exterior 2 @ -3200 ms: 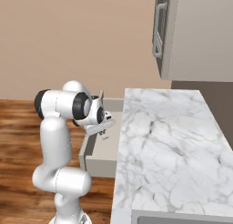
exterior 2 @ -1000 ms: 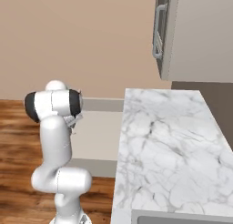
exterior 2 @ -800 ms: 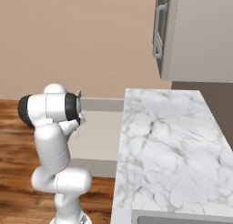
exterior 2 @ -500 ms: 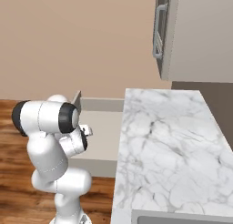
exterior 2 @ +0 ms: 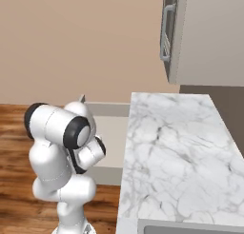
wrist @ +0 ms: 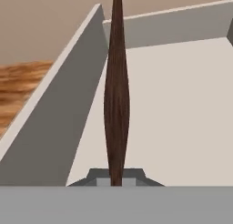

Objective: Organize the utensils by type. Pick up the wooden spoons from the counter and place them in the open cabinet. Then pick up the metallic utensils from the counter and place them in the open drawer.

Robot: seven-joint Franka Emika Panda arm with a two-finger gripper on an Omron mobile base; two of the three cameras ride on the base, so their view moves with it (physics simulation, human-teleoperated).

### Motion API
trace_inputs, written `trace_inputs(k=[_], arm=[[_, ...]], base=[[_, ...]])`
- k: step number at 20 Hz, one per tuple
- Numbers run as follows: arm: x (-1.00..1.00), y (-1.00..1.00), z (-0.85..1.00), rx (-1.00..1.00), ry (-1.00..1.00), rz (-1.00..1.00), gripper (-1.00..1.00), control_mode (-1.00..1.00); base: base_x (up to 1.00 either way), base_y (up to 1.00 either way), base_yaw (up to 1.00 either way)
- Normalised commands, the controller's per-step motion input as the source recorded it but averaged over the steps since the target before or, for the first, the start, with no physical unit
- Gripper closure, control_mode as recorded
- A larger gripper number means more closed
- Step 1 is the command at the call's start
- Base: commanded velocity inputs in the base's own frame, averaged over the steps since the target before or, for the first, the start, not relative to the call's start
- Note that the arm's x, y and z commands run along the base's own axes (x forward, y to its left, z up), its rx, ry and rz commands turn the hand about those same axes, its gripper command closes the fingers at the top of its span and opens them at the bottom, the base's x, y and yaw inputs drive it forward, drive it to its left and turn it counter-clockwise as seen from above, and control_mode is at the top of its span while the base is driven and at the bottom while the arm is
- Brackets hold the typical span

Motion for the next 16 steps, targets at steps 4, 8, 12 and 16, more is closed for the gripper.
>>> trace_inputs(k=[4, 8, 12, 16], arm=[[0.81, -0.05, 1.0, 0.04, 0.71, -0.16, 1.0, -1.0], [0.86, 0.0, 1.0, 0.0, 0.84, -0.17, 1.0, -1.0], [0.97, 0.0, 1.0, 0.0, 0.9, -0.13, 1.0, -1.0], [1.0, 0.03, 1.0, -0.07, 0.87, -0.09, 1.0, -1.0]], base=[[0.0, 0.0, 0.0], [0.0, 0.0, 0.0], [0.0, 0.0, 0.0], [0.0, 0.0, 0.0]])
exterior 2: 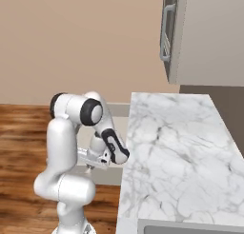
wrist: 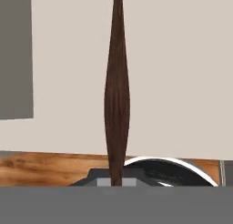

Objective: Organize the utensils by type. Pick up the wooden spoons from the counter and place them in the open cabinet. Then pick up the metallic utensils from the counter and place them in the open drawer.

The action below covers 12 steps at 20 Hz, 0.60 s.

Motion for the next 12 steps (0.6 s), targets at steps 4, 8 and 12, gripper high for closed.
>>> trace_inputs(k=[4, 8, 12], arm=[[1.0, 0.6, 1.0, -0.25, 0.78, -0.03, 1.0, -1.0], [0.91, 0.43, 1.0, -0.15, 0.62, -0.01, 1.0, -1.0], [0.4, 0.33, 1.0, -0.18, 0.31, -0.01, 1.0, -1.0]], base=[[0.0, 0.0, 0.0], [0.0, 0.0, 0.0], [0.0, 0.0, 0.0]])
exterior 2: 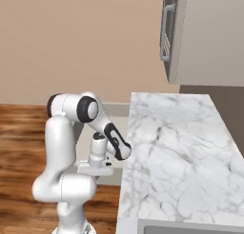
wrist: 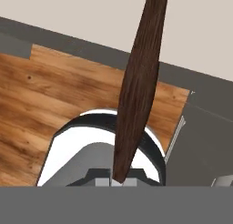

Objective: Organize the utensils by type. Pick up the wooden spoons from the counter and place them in the open cabinet. Then pick up the metallic utensils from the counter and place them in the open drawer.

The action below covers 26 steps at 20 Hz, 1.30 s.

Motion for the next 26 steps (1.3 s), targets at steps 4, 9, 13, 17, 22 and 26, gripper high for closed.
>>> trace_inputs(k=[4, 9, 13, 17, 22, 26], arm=[[-0.07, 0.8, 1.0, -0.28, -0.02, -0.04, 1.0, -1.0], [-0.06, 0.8, 1.0, -0.25, -0.01, -0.03, 1.0, -1.0], [0.0, 0.4, 1.0, -0.16, 0.0, -0.02, 1.0, -1.0], [-0.01, 0.35, 1.0, -0.17, -0.07, -0.03, 1.0, -1.0], [-0.18, 0.54, 1.0, -0.2, -0.19, -0.05, 1.0, -1.0], [-0.02, 0.67, 1.0, -0.24, -0.18, -0.02, 1.0, -1.0]], base=[[0.0, 0.0, 0.0], [0.0, 0.0, 0.0], [0.0, 0.0, 0.0], [0.0, 0.0, 0.0], [0.0, 0.0, 0.0], [0.0, 0.0, 0.0]])
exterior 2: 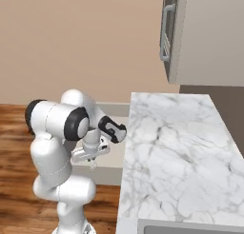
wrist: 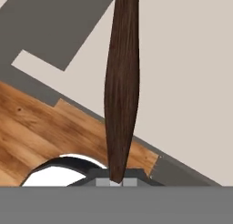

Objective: Organize the utensils by type. Pick up the wooden spoons from the counter and place them in the open cabinet. Then pick up the metallic utensils from the counter and place them in the open drawer.

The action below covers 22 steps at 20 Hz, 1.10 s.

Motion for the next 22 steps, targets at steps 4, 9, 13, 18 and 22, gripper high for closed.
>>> trace_inputs(k=[4, 9, 13, 18, 22], arm=[[0.03, 0.64, 1.0, -0.24, -0.16, -0.03, 1.0, -1.0], [0.44, 0.5, 1.0, -0.21, -0.04, -0.02, 1.0, -1.0], [0.8, 0.2, 0.99, -0.08, 0.14, 0.0, 1.0, -1.0], [0.98, 0.0, 0.31, 0.0, 0.38, 0.0, 1.0, -1.0], [1.0, 0.0, 0.0, 0.03, 0.48, 0.04, 1.0, -1.0]], base=[[0.0, 0.0, 0.0], [0.0, 0.0, 0.0], [0.0, 0.0, 0.0], [0.0, 0.0, 0.0], [0.0, 0.0, 0.0]])
